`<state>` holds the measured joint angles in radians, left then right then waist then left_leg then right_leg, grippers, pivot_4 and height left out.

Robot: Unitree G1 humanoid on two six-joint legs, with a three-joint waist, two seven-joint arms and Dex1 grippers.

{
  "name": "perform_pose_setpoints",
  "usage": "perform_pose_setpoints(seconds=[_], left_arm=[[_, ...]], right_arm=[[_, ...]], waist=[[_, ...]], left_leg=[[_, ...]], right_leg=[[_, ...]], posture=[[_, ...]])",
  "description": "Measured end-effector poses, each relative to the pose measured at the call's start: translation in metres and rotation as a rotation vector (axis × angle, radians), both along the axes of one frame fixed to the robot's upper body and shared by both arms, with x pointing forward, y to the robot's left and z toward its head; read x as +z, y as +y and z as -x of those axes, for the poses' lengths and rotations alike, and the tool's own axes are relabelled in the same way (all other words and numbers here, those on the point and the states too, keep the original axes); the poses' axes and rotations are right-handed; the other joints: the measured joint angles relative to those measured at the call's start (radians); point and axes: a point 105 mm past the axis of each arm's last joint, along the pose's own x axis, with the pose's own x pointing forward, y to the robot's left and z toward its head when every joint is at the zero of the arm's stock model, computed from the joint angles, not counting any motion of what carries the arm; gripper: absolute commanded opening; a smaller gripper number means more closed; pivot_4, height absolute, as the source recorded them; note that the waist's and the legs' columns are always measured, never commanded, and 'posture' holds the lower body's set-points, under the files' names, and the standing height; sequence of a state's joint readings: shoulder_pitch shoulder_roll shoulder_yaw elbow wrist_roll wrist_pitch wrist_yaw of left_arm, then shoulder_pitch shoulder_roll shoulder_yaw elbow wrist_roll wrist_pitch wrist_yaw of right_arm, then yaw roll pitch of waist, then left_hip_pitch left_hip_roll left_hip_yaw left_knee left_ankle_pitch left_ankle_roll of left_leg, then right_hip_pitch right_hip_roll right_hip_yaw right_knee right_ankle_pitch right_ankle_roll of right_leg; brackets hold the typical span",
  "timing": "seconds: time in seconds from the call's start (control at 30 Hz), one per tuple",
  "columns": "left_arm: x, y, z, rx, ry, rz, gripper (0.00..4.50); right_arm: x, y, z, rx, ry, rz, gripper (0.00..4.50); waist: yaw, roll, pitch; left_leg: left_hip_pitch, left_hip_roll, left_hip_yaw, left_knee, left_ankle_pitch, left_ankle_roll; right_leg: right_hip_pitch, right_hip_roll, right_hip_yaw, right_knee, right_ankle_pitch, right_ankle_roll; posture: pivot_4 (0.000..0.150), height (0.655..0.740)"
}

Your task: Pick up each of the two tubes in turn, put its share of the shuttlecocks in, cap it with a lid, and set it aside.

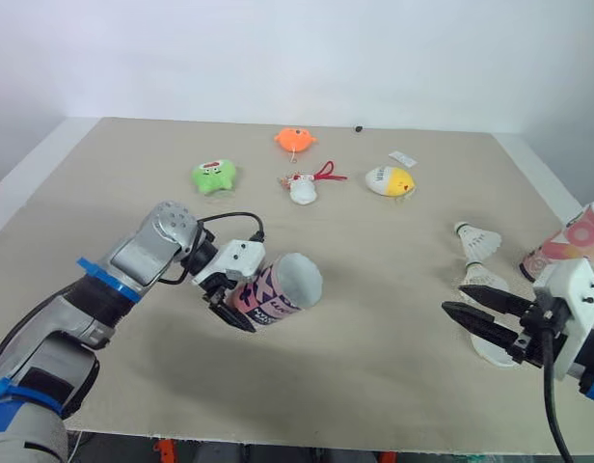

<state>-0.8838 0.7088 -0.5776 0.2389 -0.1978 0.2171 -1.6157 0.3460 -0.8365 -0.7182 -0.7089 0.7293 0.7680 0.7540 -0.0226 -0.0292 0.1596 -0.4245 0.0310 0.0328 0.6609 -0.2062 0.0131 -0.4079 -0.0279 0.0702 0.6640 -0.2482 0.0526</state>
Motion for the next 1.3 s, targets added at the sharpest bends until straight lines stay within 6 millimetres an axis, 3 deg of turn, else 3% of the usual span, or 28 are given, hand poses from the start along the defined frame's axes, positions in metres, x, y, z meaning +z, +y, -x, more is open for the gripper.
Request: perform_pose_setpoints(seconds=[0.27, 0.53, 0.83, 1.17, 1.3], left_arm=[[-0.004, 0.0, -0.003, -0.006, -0.003, 0.004, 3.4], [-0.003, 0.002, -0.002, -0.005, -0.006, 0.0, 3.4], [-0.003, 0.005, 0.0, -0.001, -0.01, -0.003, 3.4], [-0.003, 0.005, 0.001, 0.005, -0.008, -0.001, 3.4], [-0.003, 0.005, 0.001, 0.004, -0.008, 0.0, 3.4]], right_arm=[[-0.043, -0.037, -0.034, -0.233, 0.102, 0.036, 2.05], [-0.059, -0.042, -0.066, -0.307, 0.119, 0.063, 2.05], [-0.073, -0.047, -0.069, -0.369, 0.182, 0.098, 2.05], [-0.07, -0.056, -0.07, -0.428, 0.181, 0.128, 2.05], [-0.058, -0.071, -0.066, -0.469, 0.163, 0.147, 2.05]], waist=[[0.0, 0.001, 0.0], [0.0, 0.002, -0.001], [-0.001, 0.002, -0.001], [-0.001, 0.002, -0.001], [-0.001, 0.002, -0.001]], left_leg=[[0.0, 0.0, 0.0, 0.0, 0.0, 0.0], [0.0, 0.001, 0.003, -0.002, 0.0, 0.0], [0.0, 0.002, 0.003, -0.004, 0.0, 0.0], [0.0, 0.002, 0.003, -0.004, 0.0, 0.0], [0.0, 0.002, 0.003, -0.004, 0.0, 0.0]], right_leg=[[0.0, 0.0, 0.001, 0.0, 0.0, 0.0], [-0.001, 0.002, 0.001, 0.0, -0.001, -0.001], [-0.002, 0.004, 0.001, 0.0, -0.002, -0.003], [-0.002, 0.003, 0.001, 0.0, -0.002, -0.003], [-0.001, 0.003, 0.001, 0.0, -0.002, -0.002]], posture=[[0.15, 0.74], [0.15, 0.74], [0.15, 0.74], [0.15, 0.74], [0.15, 0.74]])
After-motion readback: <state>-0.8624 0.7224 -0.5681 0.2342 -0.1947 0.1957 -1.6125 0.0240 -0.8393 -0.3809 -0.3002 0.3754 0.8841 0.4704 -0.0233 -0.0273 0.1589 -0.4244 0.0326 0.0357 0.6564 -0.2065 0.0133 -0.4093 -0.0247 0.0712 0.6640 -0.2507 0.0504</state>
